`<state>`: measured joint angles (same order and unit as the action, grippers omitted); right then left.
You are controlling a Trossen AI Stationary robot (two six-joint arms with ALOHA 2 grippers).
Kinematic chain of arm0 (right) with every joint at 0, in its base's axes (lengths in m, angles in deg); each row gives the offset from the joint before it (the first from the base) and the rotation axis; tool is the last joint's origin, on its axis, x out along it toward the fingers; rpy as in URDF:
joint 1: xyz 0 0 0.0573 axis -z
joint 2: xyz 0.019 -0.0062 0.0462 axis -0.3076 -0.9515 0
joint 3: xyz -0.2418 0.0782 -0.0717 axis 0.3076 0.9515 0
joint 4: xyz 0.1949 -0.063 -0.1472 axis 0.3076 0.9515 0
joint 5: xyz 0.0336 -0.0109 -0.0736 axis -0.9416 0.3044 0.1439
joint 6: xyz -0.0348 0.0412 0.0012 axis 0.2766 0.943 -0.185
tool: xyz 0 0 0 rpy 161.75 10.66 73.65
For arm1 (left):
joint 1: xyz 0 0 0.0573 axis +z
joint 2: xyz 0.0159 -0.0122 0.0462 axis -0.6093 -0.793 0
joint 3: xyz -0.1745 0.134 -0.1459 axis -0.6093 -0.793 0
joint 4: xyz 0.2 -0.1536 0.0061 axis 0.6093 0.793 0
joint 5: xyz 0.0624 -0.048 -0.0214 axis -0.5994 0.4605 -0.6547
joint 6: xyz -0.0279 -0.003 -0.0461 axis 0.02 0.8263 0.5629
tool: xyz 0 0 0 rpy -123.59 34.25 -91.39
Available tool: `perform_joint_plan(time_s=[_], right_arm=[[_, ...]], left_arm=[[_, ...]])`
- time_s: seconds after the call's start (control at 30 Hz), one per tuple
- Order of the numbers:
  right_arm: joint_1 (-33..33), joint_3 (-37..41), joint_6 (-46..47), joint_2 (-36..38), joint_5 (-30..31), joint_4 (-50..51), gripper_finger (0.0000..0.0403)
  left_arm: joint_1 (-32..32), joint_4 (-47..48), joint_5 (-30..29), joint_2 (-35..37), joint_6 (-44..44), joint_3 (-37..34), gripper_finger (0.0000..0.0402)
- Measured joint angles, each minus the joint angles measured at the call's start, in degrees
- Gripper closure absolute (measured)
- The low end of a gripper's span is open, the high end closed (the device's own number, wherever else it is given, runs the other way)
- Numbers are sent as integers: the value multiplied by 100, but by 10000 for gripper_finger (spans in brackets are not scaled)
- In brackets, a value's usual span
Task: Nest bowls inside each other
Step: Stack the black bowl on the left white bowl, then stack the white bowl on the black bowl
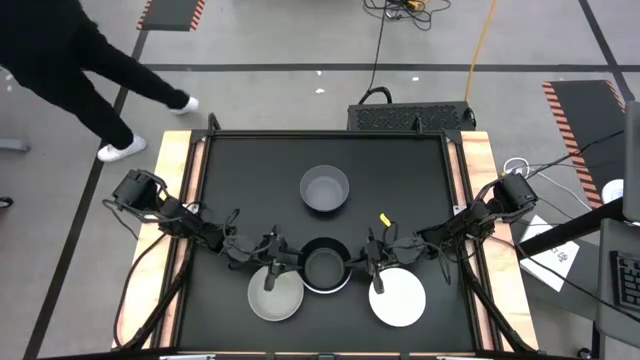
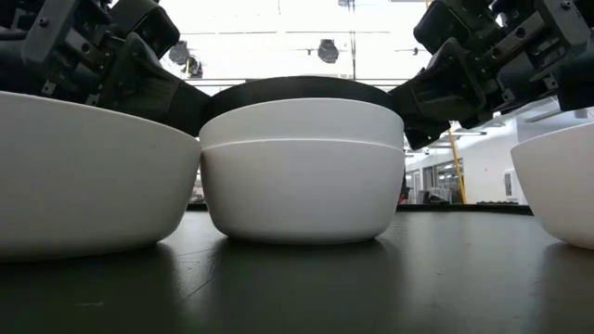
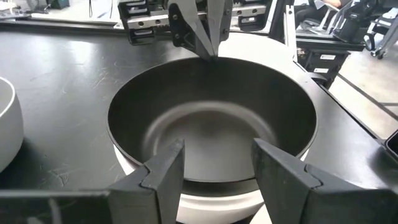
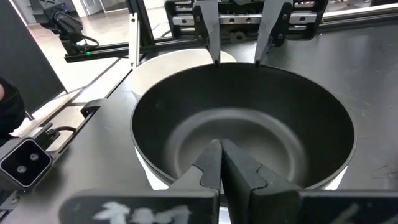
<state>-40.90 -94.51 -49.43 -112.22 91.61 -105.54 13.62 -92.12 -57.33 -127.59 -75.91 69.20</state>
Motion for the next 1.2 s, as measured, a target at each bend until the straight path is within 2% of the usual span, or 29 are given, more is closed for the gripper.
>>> perform_joint_plan(time_s=[0.57,0.83,1.03,1.2], right_arm=[[0,4,-132,476,-33,347,403],[0,4,-175,695,-33,667,403],[-63,29,-250,1109,-28,1008,403],[-308,403,-403,1641,-27,707,403]], left_arm=[[114,-150,204,267,-233,-2,215],[112,909,171,1230,-391,-6,215],[-47,1816,-243,1938,-404,-7,215],[-304,1748,-287,2300,-460,-240,215]])
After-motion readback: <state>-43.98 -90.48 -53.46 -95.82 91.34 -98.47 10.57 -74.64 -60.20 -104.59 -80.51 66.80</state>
